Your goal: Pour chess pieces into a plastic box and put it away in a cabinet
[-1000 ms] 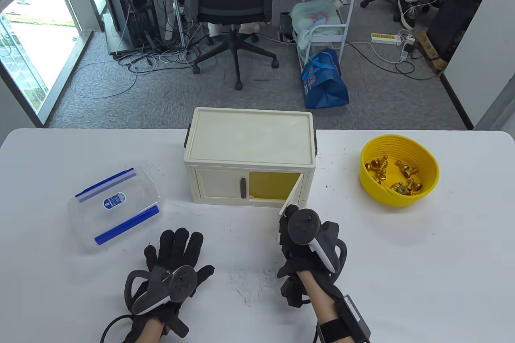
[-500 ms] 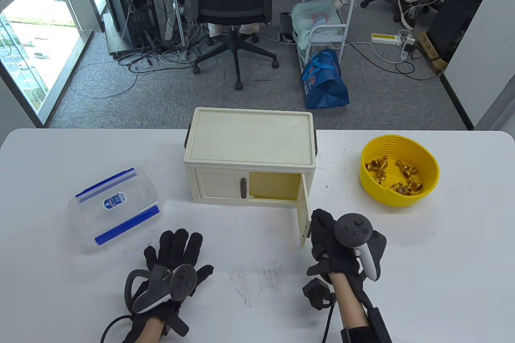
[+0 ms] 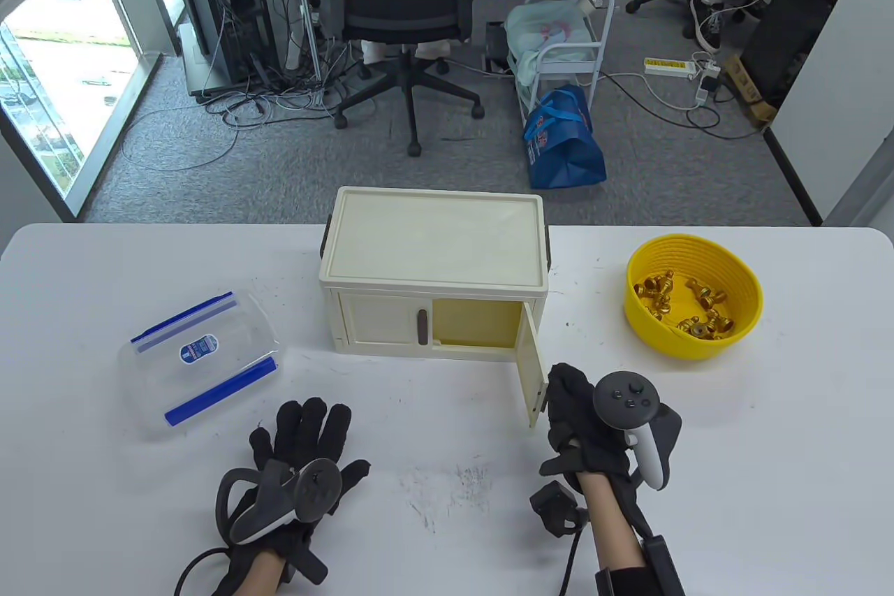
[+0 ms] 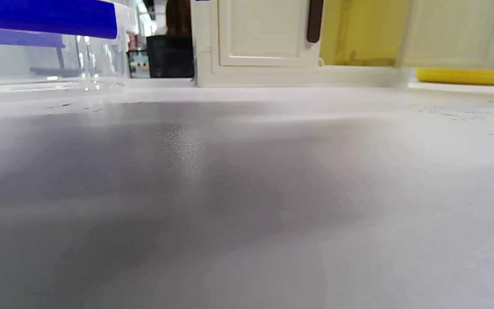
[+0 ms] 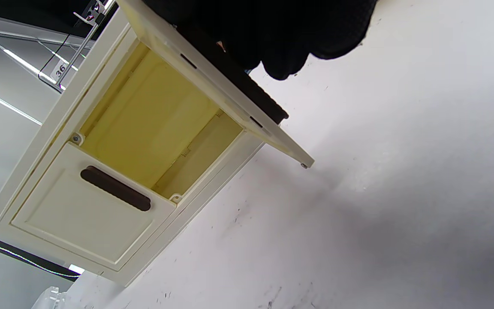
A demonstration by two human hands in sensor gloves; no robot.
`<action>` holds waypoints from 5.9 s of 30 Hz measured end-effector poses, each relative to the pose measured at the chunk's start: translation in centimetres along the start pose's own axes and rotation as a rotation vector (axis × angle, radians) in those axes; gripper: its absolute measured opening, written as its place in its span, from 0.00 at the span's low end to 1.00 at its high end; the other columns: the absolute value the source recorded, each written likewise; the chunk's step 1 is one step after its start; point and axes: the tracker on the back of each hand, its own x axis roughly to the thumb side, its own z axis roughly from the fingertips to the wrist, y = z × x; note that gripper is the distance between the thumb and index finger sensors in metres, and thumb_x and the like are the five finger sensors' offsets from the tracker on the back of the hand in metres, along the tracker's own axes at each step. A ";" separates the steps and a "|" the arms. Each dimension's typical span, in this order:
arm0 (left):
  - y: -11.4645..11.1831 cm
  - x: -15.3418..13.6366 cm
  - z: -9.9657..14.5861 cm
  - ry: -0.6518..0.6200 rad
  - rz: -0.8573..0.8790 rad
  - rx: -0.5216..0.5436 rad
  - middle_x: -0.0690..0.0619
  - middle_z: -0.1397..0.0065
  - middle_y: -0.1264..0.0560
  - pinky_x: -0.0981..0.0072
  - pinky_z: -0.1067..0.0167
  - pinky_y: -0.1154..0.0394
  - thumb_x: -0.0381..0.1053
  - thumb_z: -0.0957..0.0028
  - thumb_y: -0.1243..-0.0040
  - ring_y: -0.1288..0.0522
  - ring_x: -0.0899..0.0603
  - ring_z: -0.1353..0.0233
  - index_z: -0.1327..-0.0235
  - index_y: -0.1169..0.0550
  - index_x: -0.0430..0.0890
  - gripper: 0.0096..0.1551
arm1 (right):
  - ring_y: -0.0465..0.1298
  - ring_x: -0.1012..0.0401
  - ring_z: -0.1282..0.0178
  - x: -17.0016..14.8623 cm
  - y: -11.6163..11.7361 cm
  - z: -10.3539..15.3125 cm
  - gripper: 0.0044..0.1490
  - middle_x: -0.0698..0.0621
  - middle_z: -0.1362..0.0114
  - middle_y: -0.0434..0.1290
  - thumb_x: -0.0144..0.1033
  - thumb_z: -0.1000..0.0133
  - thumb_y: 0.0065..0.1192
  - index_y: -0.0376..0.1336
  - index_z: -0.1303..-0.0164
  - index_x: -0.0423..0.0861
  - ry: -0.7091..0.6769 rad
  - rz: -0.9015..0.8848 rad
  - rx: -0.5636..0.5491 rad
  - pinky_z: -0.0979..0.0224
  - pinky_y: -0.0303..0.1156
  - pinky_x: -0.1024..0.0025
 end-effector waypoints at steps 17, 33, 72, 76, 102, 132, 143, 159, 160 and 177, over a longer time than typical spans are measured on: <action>0.2 0.0 0.2 -0.010 0.020 0.033 0.32 0.06 0.52 0.15 0.31 0.48 0.70 0.30 0.68 0.54 0.20 0.13 0.04 0.52 0.48 0.46 | 0.47 0.33 0.14 0.6 -1.0 4.5 0.54 0.37 0.09 0.44 0.63 0.37 0.51 0.40 0.12 0.43 -0.220 0.192 -0.065 0.23 0.49 0.30; 0.2 0.5 0.0 0.009 0.092 0.073 0.31 0.07 0.52 0.16 0.30 0.47 0.70 0.30 0.67 0.53 0.20 0.13 0.04 0.51 0.46 0.46 | 0.31 0.37 0.12 -5.3 5.1 3.0 0.59 0.43 0.08 0.29 0.70 0.40 0.48 0.30 0.12 0.50 0.033 0.623 0.113 0.20 0.35 0.29; 8.4 12.0 -17.8 0.583 -0.195 0.281 0.48 0.48 0.12 0.61 0.54 0.14 0.59 0.33 0.42 0.11 0.46 0.52 0.40 0.17 0.41 0.25 | 0.37 0.35 0.13 -6.6 3.7 3.5 0.59 0.39 0.09 0.33 0.69 0.39 0.47 0.31 0.12 0.45 0.002 0.466 0.212 0.21 0.41 0.29; 8.3 12.0 -17.4 0.546 -0.231 0.283 0.48 0.49 0.12 0.60 0.54 0.14 0.58 0.33 0.41 0.11 0.45 0.51 0.41 0.17 0.40 0.24 | 0.37 0.34 0.13 -6.7 3.7 3.6 0.59 0.39 0.09 0.33 0.68 0.39 0.47 0.31 0.12 0.46 0.004 0.460 0.212 0.21 0.41 0.29; 5.1 -0.3 -6.3 0.381 0.692 0.159 0.43 0.33 0.16 0.48 0.43 0.17 0.57 0.29 0.46 0.16 0.38 0.37 0.29 0.22 0.46 0.24 | 0.37 0.35 0.13 -6.9 3.4 3.7 0.57 0.40 0.09 0.33 0.68 0.39 0.45 0.32 0.13 0.46 -0.025 0.429 0.242 0.21 0.41 0.29; 2.4 -8.0 -3.6 0.467 0.991 0.162 0.38 0.29 0.19 0.45 0.41 0.20 0.59 0.26 0.55 0.18 0.33 0.34 0.23 0.25 0.41 0.31 | 0.38 0.35 0.13 -7.1 2.9 3.6 0.56 0.40 0.09 0.35 0.66 0.38 0.46 0.33 0.12 0.46 -0.012 0.398 0.218 0.21 0.41 0.29; 6.1 -10.4 -1.1 0.525 0.896 0.312 0.36 0.25 0.23 0.42 0.38 0.21 0.59 0.25 0.57 0.21 0.31 0.30 0.18 0.29 0.39 0.33 | 0.38 0.35 0.13 -7.3 2.9 3.5 0.56 0.40 0.09 0.34 0.67 0.38 0.46 0.33 0.12 0.46 -0.015 0.393 0.221 0.21 0.41 0.29; 7.0 -17.6 -8.1 0.635 0.158 -0.125 0.44 0.04 0.47 0.29 0.20 0.45 0.68 0.28 0.59 0.51 0.32 0.08 0.05 0.45 0.51 0.42 | 0.37 0.35 0.13 -7.9 2.6 3.1 0.56 0.40 0.09 0.34 0.66 0.38 0.46 0.33 0.12 0.46 0.013 0.357 0.226 0.21 0.40 0.29; 6.8 -17.9 -8.5 0.647 0.127 -0.145 0.45 0.04 0.48 0.29 0.20 0.46 0.68 0.29 0.59 0.52 0.32 0.08 0.05 0.46 0.51 0.42 | 0.37 0.35 0.13 -8.0 2.6 3.0 0.56 0.40 0.09 0.34 0.66 0.38 0.46 0.33 0.12 0.46 0.017 0.355 0.227 0.21 0.40 0.29; 4.0 -20.4 -11.2 0.653 0.131 -0.306 0.45 0.03 0.56 0.24 0.22 0.49 0.71 0.29 0.66 0.56 0.31 0.08 0.04 0.56 0.51 0.46 | 0.36 0.35 0.13 -8.6 2.1 2.2 0.55 0.41 0.09 0.33 0.66 0.37 0.46 0.33 0.12 0.47 0.045 0.284 0.240 0.20 0.39 0.30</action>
